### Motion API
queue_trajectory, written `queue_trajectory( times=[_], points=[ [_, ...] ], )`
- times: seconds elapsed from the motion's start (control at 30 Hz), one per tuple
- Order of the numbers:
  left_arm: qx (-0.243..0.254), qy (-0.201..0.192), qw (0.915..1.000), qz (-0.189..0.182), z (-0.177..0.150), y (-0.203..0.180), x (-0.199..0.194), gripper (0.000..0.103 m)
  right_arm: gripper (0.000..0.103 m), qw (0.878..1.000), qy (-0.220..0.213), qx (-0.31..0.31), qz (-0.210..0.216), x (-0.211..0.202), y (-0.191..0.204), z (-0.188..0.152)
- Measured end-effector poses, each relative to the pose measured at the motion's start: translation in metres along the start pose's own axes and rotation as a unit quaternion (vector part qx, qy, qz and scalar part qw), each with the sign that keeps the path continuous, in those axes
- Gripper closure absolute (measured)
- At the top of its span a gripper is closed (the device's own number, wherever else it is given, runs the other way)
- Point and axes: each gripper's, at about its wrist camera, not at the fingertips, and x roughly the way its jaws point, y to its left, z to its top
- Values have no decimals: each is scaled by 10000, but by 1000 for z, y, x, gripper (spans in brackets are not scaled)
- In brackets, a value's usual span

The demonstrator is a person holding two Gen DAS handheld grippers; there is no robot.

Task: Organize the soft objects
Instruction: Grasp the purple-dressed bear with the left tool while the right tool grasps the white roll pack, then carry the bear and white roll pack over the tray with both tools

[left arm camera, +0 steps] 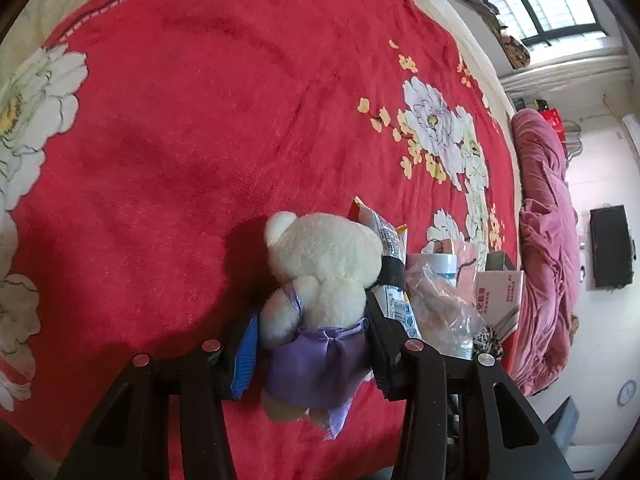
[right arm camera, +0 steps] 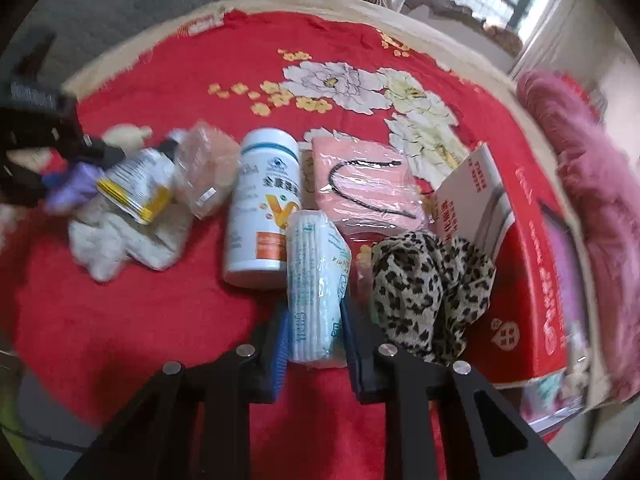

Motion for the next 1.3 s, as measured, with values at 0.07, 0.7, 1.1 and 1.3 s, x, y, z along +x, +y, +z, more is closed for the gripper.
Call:
queue_trajectory(
  times=[0.07,0.7,1.1,1.3],
  points=[
    [26,-74,10000,-25,-3,-1,-6,55,79,9990,-31,246,360,-9,-10,0],
    [1444,-656,9871,209,-67,-82,-64,55,79,9823,-639,1217,1268,-88,-61,4],
    [2146,-677,9743,105,-117,-141,-72,55,79,9776,-1029,1387,1203,-126,-85,-6],
    [2508,-669,9657,58,-138,-176,-73,55,79,9742,-1187,1563,1117,-145,-108,-16]
  ],
)
